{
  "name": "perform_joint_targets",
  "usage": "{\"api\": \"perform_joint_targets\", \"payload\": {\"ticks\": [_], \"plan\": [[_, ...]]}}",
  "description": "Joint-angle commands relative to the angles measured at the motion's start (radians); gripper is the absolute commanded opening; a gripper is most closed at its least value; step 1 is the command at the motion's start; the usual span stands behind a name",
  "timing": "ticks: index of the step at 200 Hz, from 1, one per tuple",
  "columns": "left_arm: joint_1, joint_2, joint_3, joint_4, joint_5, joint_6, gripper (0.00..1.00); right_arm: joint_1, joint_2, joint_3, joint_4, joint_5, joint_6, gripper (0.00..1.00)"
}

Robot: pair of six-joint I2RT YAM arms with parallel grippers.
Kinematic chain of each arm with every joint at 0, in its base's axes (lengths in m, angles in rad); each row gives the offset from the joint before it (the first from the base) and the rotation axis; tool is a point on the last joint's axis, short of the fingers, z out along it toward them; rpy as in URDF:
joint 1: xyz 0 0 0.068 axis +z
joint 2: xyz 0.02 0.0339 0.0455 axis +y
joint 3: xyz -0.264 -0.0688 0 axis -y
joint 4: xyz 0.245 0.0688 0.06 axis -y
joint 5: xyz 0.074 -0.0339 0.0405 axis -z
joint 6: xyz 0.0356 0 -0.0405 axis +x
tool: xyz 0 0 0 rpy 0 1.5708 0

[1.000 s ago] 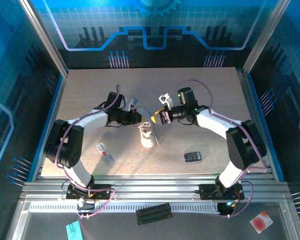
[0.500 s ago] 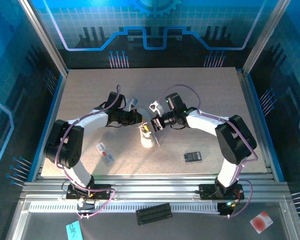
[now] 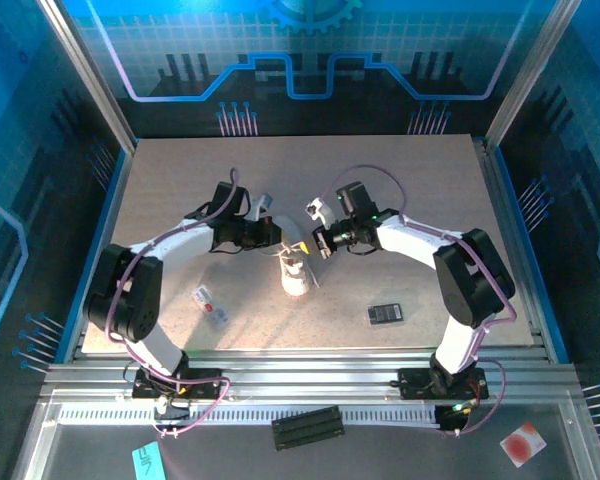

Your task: Tie the shoes

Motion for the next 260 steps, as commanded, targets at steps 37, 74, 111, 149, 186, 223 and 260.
{"api": "perform_joint_targets", "payload": {"ticks": [37, 74, 111, 149, 186, 223, 260], "plan": [[0.023, -0.142, -0.111, -0.034, -0.128, -0.023, 0.0, -0.05, -0.021, 0.047, -0.154, 0.029, -0.083, 0.0], [0.024, -0.188, -0.239, -0.005, -0.161, -0.049, 0.0, -0.058, 0.001, 0.034, -0.148, 0.02, -0.066, 0.0], [0.032, -0.182, -0.312, 0.06, -0.167, -0.074, 0.0, -0.057, 0.029, 0.041, -0.165, 0.015, -0.059, 0.0], [0.045, -0.183, -0.337, 0.066, -0.191, -0.062, 0.0, -0.073, 0.078, 0.042, -0.211, 0.059, -0.015, 0.0], [0.079, -0.194, -0.344, 0.042, -0.193, -0.033, 0.0, -0.09, 0.108, 0.027, -0.21, 0.067, 0.044, 0.0], [0.083, -0.165, -0.36, 0.067, -0.152, -0.039, 0.0, -0.09, 0.13, 0.007, -0.208, 0.086, 0.083, 0.0], [0.083, -0.15, -0.371, 0.091, -0.137, -0.045, 0.0, -0.092, 0.139, -0.014, -0.173, 0.077, 0.128, 0.0]]}}
